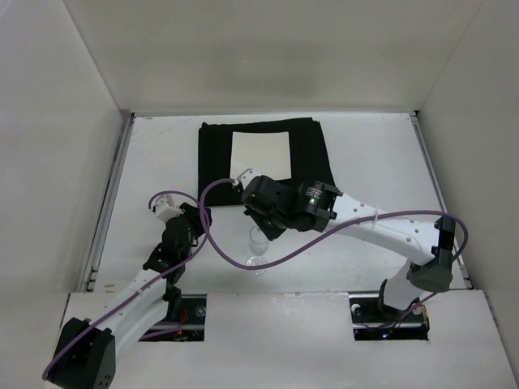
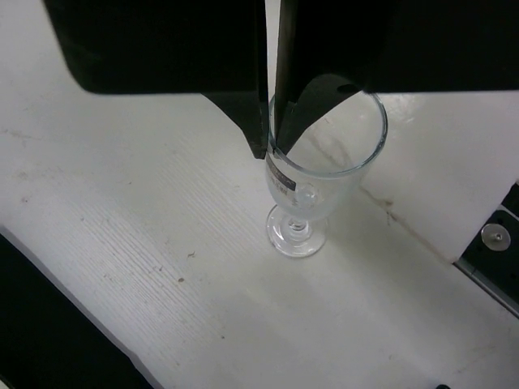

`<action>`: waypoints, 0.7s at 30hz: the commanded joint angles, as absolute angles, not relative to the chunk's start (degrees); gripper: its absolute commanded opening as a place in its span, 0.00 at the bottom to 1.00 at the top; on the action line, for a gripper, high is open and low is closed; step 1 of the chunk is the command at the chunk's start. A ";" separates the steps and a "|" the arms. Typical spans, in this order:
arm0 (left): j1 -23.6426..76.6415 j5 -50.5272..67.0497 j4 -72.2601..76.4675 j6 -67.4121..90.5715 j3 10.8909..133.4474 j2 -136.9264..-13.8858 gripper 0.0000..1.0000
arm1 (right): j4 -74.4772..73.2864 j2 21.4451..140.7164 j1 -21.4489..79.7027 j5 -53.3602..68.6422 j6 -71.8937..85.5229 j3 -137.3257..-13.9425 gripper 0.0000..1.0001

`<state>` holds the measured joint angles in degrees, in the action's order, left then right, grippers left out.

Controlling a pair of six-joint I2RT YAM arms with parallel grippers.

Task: Set the dinner table for one person

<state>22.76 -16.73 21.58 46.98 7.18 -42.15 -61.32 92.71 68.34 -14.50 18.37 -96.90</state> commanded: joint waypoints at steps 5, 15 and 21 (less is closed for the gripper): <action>22.45 -17.14 23.47 46.76 7.56 -41.66 0.41 | -61.78 90.36 68.86 -17.93 16.96 -102.12 0.05; 22.72 -17.14 23.55 46.93 7.56 -41.75 0.41 | -48.01 82.80 52.36 -19.43 13.28 -97.48 0.03; 22.72 -17.05 23.55 47.02 7.56 -41.84 0.41 | -38.94 85.51 38.47 -16.44 12.31 -100.18 0.03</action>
<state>22.76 -16.73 21.58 47.00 7.18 -42.15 -49.21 84.84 42.06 -17.34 13.65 -97.06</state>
